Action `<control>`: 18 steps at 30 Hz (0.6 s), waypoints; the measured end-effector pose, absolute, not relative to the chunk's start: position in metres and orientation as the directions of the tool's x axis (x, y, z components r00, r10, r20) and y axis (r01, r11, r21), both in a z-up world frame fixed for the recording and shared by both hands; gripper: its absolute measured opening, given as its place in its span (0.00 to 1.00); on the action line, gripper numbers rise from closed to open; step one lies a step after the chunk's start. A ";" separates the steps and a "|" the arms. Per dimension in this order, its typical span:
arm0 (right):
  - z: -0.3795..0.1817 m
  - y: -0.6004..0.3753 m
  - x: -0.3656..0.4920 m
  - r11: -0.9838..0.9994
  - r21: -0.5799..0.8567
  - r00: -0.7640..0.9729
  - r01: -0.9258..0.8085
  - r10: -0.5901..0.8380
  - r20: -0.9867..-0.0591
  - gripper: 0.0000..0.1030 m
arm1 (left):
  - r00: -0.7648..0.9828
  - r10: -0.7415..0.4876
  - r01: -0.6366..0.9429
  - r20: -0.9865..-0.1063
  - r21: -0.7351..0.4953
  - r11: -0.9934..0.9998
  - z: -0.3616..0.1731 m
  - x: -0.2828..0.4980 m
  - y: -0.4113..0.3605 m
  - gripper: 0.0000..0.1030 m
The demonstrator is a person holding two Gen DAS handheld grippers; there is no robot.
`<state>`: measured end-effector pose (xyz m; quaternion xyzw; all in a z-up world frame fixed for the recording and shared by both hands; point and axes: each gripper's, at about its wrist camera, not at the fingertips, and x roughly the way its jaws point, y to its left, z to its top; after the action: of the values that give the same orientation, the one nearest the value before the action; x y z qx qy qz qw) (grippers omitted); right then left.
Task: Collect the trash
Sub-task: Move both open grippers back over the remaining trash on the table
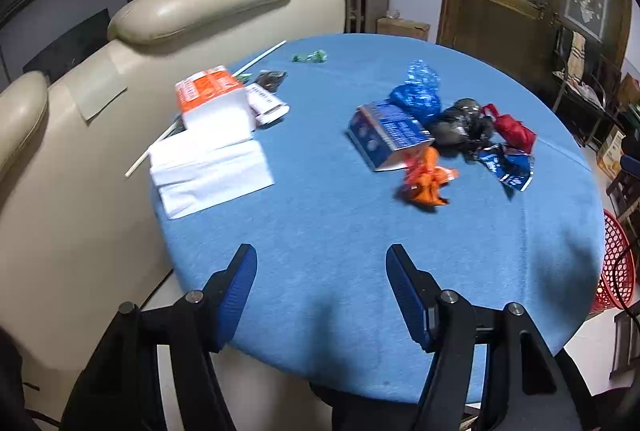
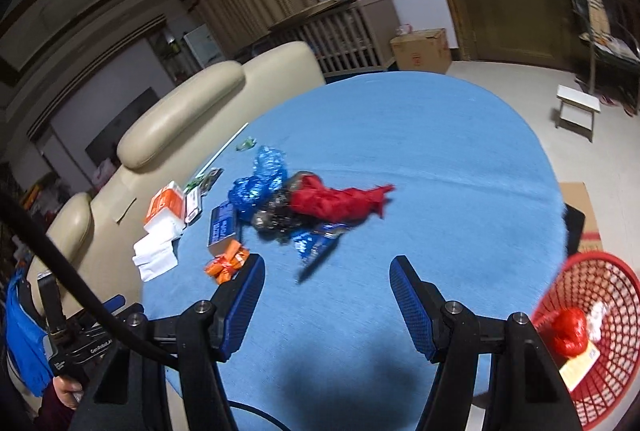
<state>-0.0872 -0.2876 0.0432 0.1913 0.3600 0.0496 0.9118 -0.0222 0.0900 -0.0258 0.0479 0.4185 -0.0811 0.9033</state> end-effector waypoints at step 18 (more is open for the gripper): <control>0.010 -0.253 0.025 0.957 0.289 0.640 -0.035 0.244 -0.729 0.67 | 0.601 -0.215 0.180 -0.769 -0.133 0.975 -0.011 0.076 0.077 0.69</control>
<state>0.0253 -0.2527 0.0103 0.1250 0.4171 0.0779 0.8968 0.0762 0.0768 -0.0108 -0.0207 0.4326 -0.1104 0.8945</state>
